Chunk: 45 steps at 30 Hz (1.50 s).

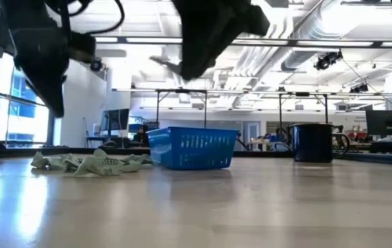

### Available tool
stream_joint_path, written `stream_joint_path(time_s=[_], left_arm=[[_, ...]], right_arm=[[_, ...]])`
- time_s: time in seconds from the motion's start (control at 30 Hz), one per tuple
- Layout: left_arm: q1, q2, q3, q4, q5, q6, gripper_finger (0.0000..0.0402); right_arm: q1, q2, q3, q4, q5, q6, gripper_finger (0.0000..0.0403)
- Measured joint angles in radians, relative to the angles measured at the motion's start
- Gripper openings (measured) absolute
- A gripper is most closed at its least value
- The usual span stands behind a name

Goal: Pick and place Stevia / Truvia into bins
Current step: Put the stevia packet into the basket

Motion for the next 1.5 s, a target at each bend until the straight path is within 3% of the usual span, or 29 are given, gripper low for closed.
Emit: stream_joint_path(time_s=[0.17,0.33,0.4,0.57,0.73,0.87,1.03,1.2,1.37,1.5], left_arm=[[-0.007,0.059,0.0,-0.009,0.061,-0.035,0.0168],[-0.029,0.076,-0.009,-0.021,0.022,-0.078,0.0168],[-0.029,0.082,-0.03,-0.031,0.027,-0.104,0.0168],[-0.03,0.106,-0.091,0.018,0.116,-0.119,0.0168],[-0.094,0.109,-0.078,0.089,0.095,0.054,0.0168],[-0.134,0.109,-0.066,0.076,0.029,0.179,0.0168],[-0.122,0.13,-0.066,0.073,0.01,0.31,0.0168],[-0.11,0.16,-0.066,0.06,0.022,0.521,0.0168],[-0.103,0.164,-0.066,0.06,0.027,0.693,0.0168],[-0.075,0.164,-0.066,0.076,0.04,0.76,0.0168]], right_arm=[[-0.091,-0.061,-0.005,-0.109,0.094,-0.113,0.0021],[-0.181,-0.053,-0.013,-0.084,0.027,-0.314,0.0046],[-0.197,-0.046,-0.016,-0.073,0.009,-0.361,0.0073],[-0.211,-0.061,-0.012,-0.083,0.077,-0.433,0.0167],[-0.203,-0.061,-0.01,-0.131,0.096,-0.514,0.0253],[-0.172,-0.061,-0.01,-0.209,0.124,-0.513,0.0292],[-0.124,-0.063,-0.015,-0.316,0.162,-0.518,0.0307],[-0.101,-0.074,-0.025,-0.318,0.019,-0.494,0.0307],[-0.034,-0.085,-0.024,-0.317,0.167,-0.437,0.0307],[0.014,-0.085,-0.024,-0.317,0.17,-0.307,0.0307]])
